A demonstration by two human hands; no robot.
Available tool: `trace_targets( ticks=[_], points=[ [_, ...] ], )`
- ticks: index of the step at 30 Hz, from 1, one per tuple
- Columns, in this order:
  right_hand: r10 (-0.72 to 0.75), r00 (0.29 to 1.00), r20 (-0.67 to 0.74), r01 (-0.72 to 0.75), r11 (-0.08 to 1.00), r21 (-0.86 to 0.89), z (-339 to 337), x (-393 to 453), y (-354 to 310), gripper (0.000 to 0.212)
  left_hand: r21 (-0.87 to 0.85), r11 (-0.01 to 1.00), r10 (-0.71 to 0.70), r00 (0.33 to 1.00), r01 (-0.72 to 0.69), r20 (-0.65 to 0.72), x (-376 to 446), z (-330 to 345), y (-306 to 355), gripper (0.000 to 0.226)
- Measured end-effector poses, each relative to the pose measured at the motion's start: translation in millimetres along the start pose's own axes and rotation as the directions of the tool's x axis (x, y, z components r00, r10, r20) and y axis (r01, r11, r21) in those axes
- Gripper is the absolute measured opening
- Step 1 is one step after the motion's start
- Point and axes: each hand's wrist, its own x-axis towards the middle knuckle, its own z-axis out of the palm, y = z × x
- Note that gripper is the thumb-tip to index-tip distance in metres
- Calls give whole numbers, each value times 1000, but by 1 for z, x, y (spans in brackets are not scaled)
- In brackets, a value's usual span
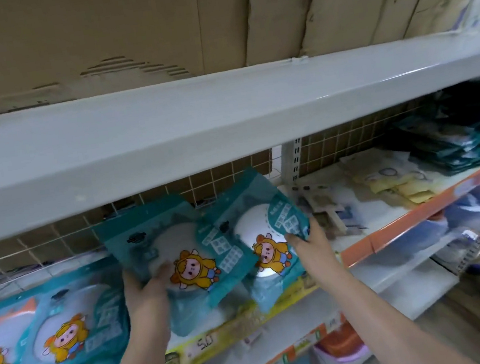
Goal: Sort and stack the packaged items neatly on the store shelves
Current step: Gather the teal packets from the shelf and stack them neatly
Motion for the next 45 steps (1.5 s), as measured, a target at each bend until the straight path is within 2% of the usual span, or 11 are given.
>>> trace_targets(
  ticks=[7,12,15,19,22,26,28,35,40,42,45],
  points=[
    [37,998,53,-40,997,64,-118,36,15,22,-51,996,-66,997,69,49,-65,120,-12,37],
    [79,996,50,-85,986,142,-203,62,28,21,-74,983,-165,985,169,54,-105,198,-29,29],
    [101,994,31,-105,976,190,-249,75,33,25,-102,979,-171,984,176,56,-128,239,-30,21],
    [135,991,-2,-132,971,199,-298,93,41,25,-81,982,-165,985,169,54,-150,287,-28,33],
    [146,989,-33,-137,969,205,-324,111,48,27,-65,979,-188,980,192,73,-153,324,-28,45],
    [158,984,-81,-139,969,204,-357,137,59,29,-17,976,-215,967,219,137,-151,376,-33,27],
    [163,981,-102,-141,971,192,-376,151,64,30,-11,974,-220,962,224,160,-150,404,-36,27],
    [182,964,-196,-148,973,179,-447,212,71,30,59,955,-296,926,291,234,-134,502,-53,47],
    [235,930,-284,-175,960,220,-494,255,77,29,125,940,-340,901,318,270,-126,563,-53,21],
    [267,917,-297,-197,949,244,-507,278,86,40,135,941,-336,896,309,289,-126,582,-51,17],
    [282,919,-276,-223,948,225,-521,311,91,91,130,954,-297,903,269,312,-133,601,-47,12]
  ],
)
